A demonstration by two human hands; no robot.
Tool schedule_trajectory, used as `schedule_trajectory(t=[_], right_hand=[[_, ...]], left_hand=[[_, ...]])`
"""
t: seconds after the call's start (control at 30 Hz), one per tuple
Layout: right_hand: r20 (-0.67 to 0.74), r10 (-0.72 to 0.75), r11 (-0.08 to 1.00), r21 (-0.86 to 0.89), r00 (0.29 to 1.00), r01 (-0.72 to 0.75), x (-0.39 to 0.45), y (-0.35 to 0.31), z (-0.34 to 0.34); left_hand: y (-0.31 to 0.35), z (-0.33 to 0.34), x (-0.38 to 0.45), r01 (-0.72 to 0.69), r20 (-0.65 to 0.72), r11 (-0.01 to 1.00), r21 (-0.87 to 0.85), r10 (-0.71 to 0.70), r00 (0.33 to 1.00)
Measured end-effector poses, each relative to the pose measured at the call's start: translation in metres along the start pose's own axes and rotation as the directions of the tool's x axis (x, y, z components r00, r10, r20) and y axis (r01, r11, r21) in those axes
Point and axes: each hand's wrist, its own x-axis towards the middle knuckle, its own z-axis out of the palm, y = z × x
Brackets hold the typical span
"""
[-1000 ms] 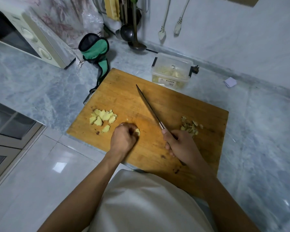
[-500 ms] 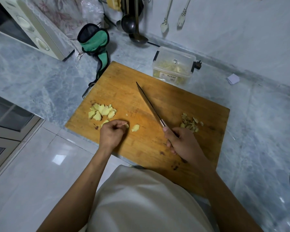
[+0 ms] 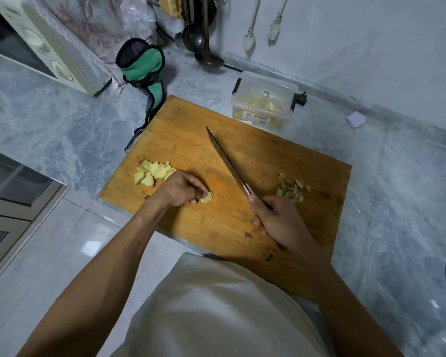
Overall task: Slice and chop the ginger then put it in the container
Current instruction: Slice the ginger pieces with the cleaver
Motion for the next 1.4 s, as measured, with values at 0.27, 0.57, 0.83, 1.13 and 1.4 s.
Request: schedule_trajectory(t=[0.27,0.57,0.83,1.13,1.4], right_hand=[[0.001,0.014,1.0,0.003,1.0,-0.014,0.0,-0.001,-0.001],[0.0,-0.034,0.999,0.0,0.999,0.034,-0.002,-0.001,0.002],[0.012,-0.074,0.997,-0.022,0.997,0.075,0.003,-0.007,0.0],[0.034,-0.079,0.997,0.016,0.996,0.079,0.004,-0.007,0.007],[0.054,-0.066,0.998,0.021,0.996,0.065,0.002,-0.006,0.012]], left_hand=[[-0.002,0.009,0.0,0.007,-0.162,0.97,0.244,0.033,0.986],[-0.002,0.047,-0.012,0.117,-0.389,0.983,0.139,-0.054,0.92],[-0.019,0.04,-0.024,0.005,-0.471,0.998,-0.057,-0.031,0.882],[-0.042,-0.004,-0.017,0.164,-0.636,0.922,0.351,0.106,0.765],[-0.042,-0.007,-0.009,0.19,-0.651,0.92,0.344,0.088,0.754]])
